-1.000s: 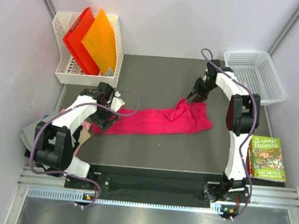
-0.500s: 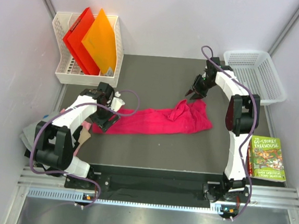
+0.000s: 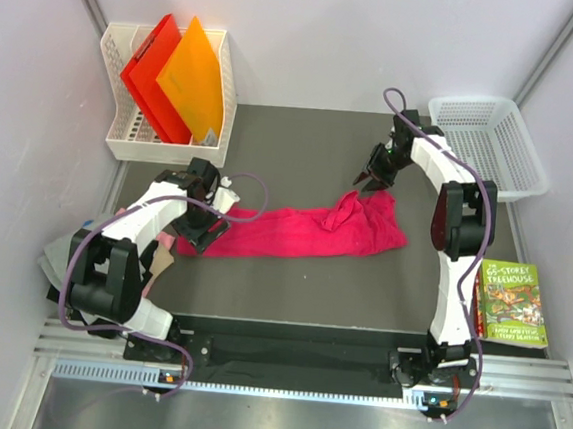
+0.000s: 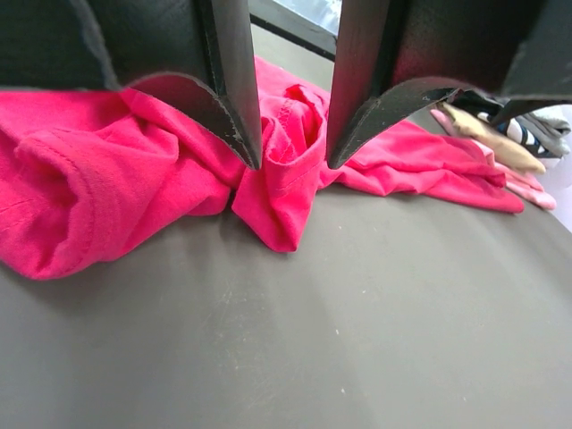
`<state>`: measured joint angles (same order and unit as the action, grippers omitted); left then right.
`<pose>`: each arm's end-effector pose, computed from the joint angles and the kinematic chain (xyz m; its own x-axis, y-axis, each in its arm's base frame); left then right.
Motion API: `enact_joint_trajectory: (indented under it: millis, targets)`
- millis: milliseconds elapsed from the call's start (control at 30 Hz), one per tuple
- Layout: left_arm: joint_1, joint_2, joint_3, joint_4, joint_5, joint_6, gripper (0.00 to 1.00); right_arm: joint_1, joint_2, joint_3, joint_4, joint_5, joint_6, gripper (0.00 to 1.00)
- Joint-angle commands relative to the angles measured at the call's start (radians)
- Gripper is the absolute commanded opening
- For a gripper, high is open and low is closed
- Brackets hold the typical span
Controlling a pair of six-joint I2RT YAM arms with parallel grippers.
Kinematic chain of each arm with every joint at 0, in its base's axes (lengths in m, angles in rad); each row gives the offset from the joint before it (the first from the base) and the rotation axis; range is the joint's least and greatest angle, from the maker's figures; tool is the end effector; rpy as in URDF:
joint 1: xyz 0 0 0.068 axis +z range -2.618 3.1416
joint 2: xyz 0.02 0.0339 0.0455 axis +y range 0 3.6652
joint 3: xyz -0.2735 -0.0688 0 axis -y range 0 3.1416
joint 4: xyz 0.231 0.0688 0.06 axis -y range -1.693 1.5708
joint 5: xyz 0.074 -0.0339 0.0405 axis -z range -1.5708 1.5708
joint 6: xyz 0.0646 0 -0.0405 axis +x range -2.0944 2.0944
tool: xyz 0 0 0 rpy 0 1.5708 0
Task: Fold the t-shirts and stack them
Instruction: Fold the other side of the tshirt into a rectangle
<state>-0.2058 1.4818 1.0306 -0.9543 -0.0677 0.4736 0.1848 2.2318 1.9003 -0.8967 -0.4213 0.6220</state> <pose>0.2481 -0.0473 0.2026 -0.7713 0.6259 -0.1160 0.6121 0.7792 0.1344 0.4577 0.1124 0.1857 -0.9288 0.3673 -0.0486 0.2934 0.8093 0.5088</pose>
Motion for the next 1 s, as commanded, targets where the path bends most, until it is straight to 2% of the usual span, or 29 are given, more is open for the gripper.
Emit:
enact_joint_trajectory:
  millis: [0, 500, 967]
  targets:
    - [0.003, -0.009, 0.025, 0.006, 0.000, 0.011, 0.77, 0.027, 0.008, 0.046, 0.027, -0.020, 0.004, 0.36]
    - [0.003, -0.034, 0.026, 0.000, -0.018, 0.020, 0.77, 0.035, 0.054, 0.048, 0.005, -0.005, -0.016, 0.34]
    - [0.003, -0.029, 0.029, 0.003, -0.017, 0.023, 0.77, 0.022, 0.003, 0.071, -0.084, 0.095, -0.105, 0.35]
